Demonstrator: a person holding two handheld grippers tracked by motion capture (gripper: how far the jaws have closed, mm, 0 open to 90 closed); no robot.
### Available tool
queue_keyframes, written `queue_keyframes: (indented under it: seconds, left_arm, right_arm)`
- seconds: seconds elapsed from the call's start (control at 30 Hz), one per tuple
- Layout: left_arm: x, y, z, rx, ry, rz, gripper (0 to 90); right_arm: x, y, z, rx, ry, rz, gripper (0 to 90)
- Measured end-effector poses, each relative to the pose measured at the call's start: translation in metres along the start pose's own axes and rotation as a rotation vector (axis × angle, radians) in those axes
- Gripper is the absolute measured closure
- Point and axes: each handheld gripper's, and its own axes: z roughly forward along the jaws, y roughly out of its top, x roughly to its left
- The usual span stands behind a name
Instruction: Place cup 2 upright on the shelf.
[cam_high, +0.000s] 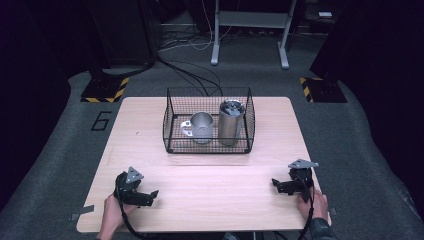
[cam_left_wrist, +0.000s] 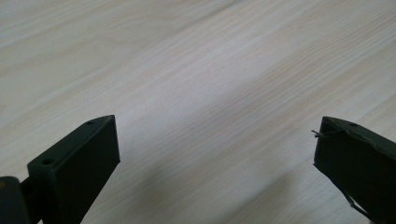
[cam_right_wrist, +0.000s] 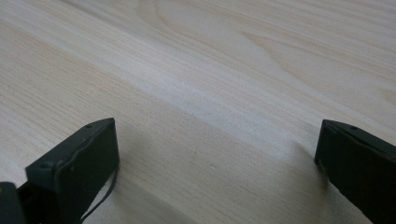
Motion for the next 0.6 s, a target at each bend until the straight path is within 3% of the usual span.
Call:
queue_keyframes:
  seconds: [0.13, 0.17, 0.3, 0.6]
  left_arm:
    - [0.002, -0.010, 0.007, -0.005, 0.022, -0.017, 0.1]
    - [0.002, -0.012, 0.008, 0.003, 0.012, -0.028, 0.2]
    - [0.003, -0.018, 0.010, -0.056, 0.017, -0.073, 0.1]
    - [0.003, -0.020, 0.010, -0.065, 0.024, -0.076, 0.1]
  right_arm:
    - [0.000, 0.000, 0.000, 0.000, 0.000, 0.001, 0.0]
    - [0.000, 0.000, 0.000, 0.000, 0.000, 0.000, 0.0]
    - [0.000, 0.000, 0.000, 0.000, 0.000, -0.001, 0.0]
    - [0.000, 0.000, 0.000, 0.000, 0.000, 0.001, 0.0]
